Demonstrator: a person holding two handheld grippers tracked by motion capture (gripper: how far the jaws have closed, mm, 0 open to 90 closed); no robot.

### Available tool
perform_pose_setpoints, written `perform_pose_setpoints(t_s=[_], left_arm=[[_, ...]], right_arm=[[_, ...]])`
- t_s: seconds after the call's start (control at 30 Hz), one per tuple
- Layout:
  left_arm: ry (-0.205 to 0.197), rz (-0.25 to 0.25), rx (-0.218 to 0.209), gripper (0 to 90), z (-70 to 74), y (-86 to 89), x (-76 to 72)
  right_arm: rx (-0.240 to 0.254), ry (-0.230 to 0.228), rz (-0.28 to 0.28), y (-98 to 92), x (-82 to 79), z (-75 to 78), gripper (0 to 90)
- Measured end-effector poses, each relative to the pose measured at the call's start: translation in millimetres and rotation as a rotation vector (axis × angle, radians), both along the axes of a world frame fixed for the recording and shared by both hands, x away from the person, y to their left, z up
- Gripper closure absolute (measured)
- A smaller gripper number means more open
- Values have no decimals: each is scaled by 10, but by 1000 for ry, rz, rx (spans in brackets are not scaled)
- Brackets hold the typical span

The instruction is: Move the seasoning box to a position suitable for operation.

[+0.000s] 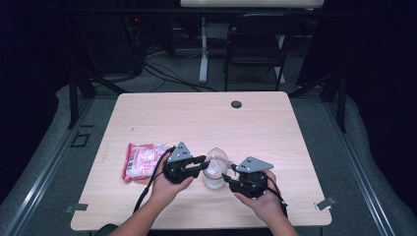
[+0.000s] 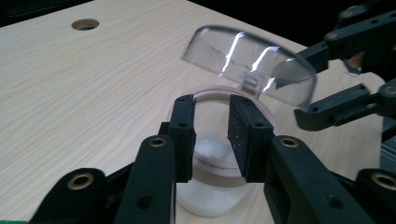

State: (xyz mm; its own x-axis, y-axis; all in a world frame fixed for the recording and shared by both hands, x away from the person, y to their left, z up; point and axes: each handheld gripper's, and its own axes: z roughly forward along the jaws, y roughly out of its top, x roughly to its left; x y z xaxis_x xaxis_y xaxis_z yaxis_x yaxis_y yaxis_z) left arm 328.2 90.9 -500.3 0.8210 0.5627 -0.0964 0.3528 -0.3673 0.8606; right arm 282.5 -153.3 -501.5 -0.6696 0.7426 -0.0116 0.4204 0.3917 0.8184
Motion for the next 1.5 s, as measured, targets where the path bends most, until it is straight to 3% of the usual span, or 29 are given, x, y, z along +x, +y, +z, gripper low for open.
perform_pose_setpoints(t_s=[0.33,0.43,0.6,1.0,1.5], left_arm=[[20,67,13,605,-106,12,71],[41,63,27,603,-134,-1,87],[27,48,57,626,-163,-38,76],[29,31,46,674,-171,-39,69],[22,32,48,677,-172,-41,65]], right_arm=[[9,-8,-6,-5,-3,6,546],[8,-8,-5,-9,-3,9,546],[14,-6,-8,-22,-4,19,545],[23,-12,-10,-63,-5,34,545],[104,23,-63,-265,58,48,570]])
